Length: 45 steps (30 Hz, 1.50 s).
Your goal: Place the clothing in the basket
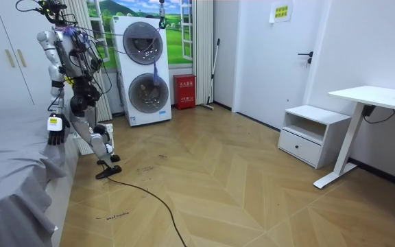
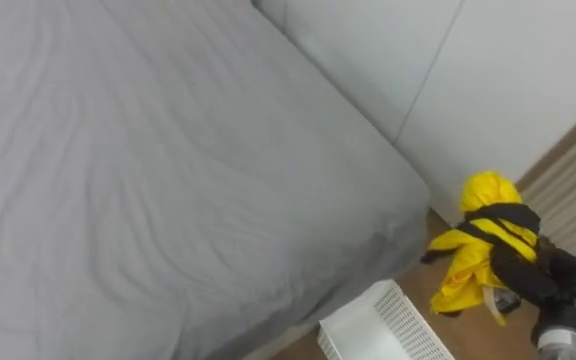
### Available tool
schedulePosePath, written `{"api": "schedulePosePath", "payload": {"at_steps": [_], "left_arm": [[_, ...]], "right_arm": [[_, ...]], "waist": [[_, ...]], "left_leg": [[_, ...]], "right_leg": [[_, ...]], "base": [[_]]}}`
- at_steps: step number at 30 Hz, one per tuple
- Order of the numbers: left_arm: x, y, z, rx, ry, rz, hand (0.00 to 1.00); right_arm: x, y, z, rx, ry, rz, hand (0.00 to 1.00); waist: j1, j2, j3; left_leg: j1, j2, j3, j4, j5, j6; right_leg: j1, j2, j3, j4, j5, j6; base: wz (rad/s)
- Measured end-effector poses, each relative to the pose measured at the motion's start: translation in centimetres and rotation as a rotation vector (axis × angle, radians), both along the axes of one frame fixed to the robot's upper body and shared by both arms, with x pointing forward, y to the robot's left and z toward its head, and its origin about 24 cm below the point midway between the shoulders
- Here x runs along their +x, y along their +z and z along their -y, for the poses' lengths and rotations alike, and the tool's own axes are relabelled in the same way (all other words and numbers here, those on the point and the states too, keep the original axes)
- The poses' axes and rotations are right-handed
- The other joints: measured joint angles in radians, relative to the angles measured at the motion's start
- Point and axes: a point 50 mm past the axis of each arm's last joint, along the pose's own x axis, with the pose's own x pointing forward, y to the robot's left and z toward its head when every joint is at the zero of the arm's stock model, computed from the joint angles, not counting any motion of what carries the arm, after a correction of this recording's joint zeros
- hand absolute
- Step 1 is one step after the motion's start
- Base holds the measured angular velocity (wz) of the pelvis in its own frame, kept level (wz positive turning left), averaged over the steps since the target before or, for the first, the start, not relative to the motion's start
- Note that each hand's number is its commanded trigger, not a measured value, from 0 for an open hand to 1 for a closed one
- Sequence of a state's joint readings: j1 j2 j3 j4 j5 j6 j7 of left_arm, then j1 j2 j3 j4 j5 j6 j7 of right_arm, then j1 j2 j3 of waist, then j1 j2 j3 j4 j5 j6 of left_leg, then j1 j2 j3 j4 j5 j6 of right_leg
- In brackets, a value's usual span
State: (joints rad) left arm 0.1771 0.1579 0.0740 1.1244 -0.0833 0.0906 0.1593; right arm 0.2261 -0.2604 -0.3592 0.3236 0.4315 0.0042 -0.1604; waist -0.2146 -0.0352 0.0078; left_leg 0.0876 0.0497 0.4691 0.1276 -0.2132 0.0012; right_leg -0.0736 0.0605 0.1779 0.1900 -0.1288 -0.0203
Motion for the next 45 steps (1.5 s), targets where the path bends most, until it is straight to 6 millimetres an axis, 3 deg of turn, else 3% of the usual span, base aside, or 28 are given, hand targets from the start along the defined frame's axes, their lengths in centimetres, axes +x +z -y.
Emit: {"api": "schedulePosePath", "payload": {"at_steps": [3,6,9,11,13,17,23,24,25,26,31,40,42,45], "left_arm": [[0.0,0.0,0.2,-0.003,-0.021,-0.005,0.00],[0.6,0.0,0.0,-0.001,-0.041,0.000,0.00],[0.8,0.0,0.2,-0.016,-0.036,0.007,0.00],[0.9,0.0,0.3,-0.023,-0.042,0.008,0.00],[1.3,0.0,0.5,-0.031,-0.057,0.015,0.00],[2.5,-0.1,1.5,-0.059,-0.126,0.041,0.00],[4.6,0.2,1.7,-0.059,-0.144,0.126,0.00],[4.8,0.2,1.8,-0.059,-0.155,0.133,0.00],[5.3,0.2,2.0,-0.061,-0.175,0.146,0.00],[5.7,0.3,2.2,-0.063,-0.189,0.156,0.00],[6.9,0.5,2.6,-0.067,-0.228,0.191,0.00],[8.1,0.7,3.1,-0.091,-0.205,0.234,0.00],[8.1,0.7,3.1,-0.091,-0.210,0.238,0.00],[8.2,0.7,3.1,-0.091,-0.211,0.242,0.00]], "right_arm": [[-0.4,-0.7,-0.1,0.021,0.000,-0.026,1.00],[-0.1,-1.0,-0.2,0.046,-0.010,-0.027,1.00],[0.5,-1.3,0.1,0.089,-0.047,-0.014,1.00],[0.8,-1.6,0.6,0.117,-0.099,-0.005,1.00],[1.4,-1.8,0.7,0.129,-0.131,0.000,1.00],[2.1,-2.9,0.5,0.177,-0.173,-0.019,1.00],[3.9,-3.7,-0.4,0.248,-0.214,-0.030,1.00],[4.0,-3.7,-0.3,0.255,-0.225,-0.023,0.97],[4.1,-3.7,-0.3,0.263,-0.244,-0.017,0.84],[4.4,-3.9,-0.4,0.276,-0.256,-0.013,0.00],[5.2,-4.4,-0.8,0.321,-0.294,-0.043,0.00],[5.3,-4.9,-0.8,0.355,-0.359,-0.073,0.00],[5.4,-4.8,-0.8,0.355,-0.358,-0.069,0.00],[5.7,-4.7,-0.8,0.361,-0.360,-0.058,0.00]], "waist": [[-0.004,0.009,0.0059],[-0.013,0.032,0.0016],[-0.028,0.054,0.0034],[-0.037,0.088,0.0000],[-0.042,0.117,0.0038],[-0.026,0.170,0.0029],[0.013,0.187,0.0051],[0.015,0.189,0.0055],[0.026,0.191,0.0047],[0.032,0.193,0.0044],[0.061,0.198,0.0030],[0.079,0.200,0.0037],[0.080,0.196,0.0065],[0.082,0.180,0.0175]], "left_leg": [[-0.015,0.002,0.008,0.005,-0.007,-0.002],[-0.067,0.007,0.013,0.009,-0.015,0.003],[-0.112,0.007,0.018,0.030,-0.017,0.007],[-0.160,0.007,0.018,0.052,-0.017,0.008],[-0.192,0.008,0.018,0.065,-0.017,0.009],[-0.249,0.004,0.017,0.078,-0.009,0.016],[-0.320,-0.012,-0.007,0.078,0.017,0.028],[-0.325,-0.013,-0.009,0.077,0.020,0.030],[-0.335,-0.015,-0.015,0.077,0.025,0.032],[-0.348,-0.017,-0.025,0.077,0.030,0.033],[-0.392,-0.024,-0.037,0.077,0.042,0.037],[-0.429,-0.029,-0.061,0.077,0.052,0.038],[-0.428,-0.029,-0.065,0.077,0.052,0.038],[-0.428,-0.031,-0.067,0.077,0.052,0.038]], "right_leg": [[-0.025,0.004,0.011,-0.001,0.003,0.004],[-0.090,0.007,0.015,0.025,0.011,0.006],[-0.127,0.006,0.016,0.038,0.014,0.008],[-0.173,0.004,0.017,0.053,0.016,0.007],[-0.208,0.003,0.019,0.069,0.016,0.007],[-0.279,-0.004,0.023,0.105,0.013,0.005],[-0.366,-0.020,-0.001,0.148,0.008,0.004],[-0.370,-0.023,-0.006,0.150,0.008,0.004],[-0.379,-0.026,-0.014,0.152,0.008,0.004],[-0.389,-0.026,-0.018,0.153,0.009,0.004],[-0.430,-0.033,-0.026,0.157,0.015,0.004],[-0.460,-0.049,-0.052,0.171,0.011,0.002],[-0.457,-0.051,-0.060,0.171,0.008,0.001],[-0.459,-0.054,-0.062,0.172,0.002,0.002]], "base": [[-0.16],[-0.10],[-0.07],[-0.05],[-0.04],[-0.04],[0.14],[0.25],[0.25],[0.21],[0.07],[0.09],[0.12],[0.05]]}}
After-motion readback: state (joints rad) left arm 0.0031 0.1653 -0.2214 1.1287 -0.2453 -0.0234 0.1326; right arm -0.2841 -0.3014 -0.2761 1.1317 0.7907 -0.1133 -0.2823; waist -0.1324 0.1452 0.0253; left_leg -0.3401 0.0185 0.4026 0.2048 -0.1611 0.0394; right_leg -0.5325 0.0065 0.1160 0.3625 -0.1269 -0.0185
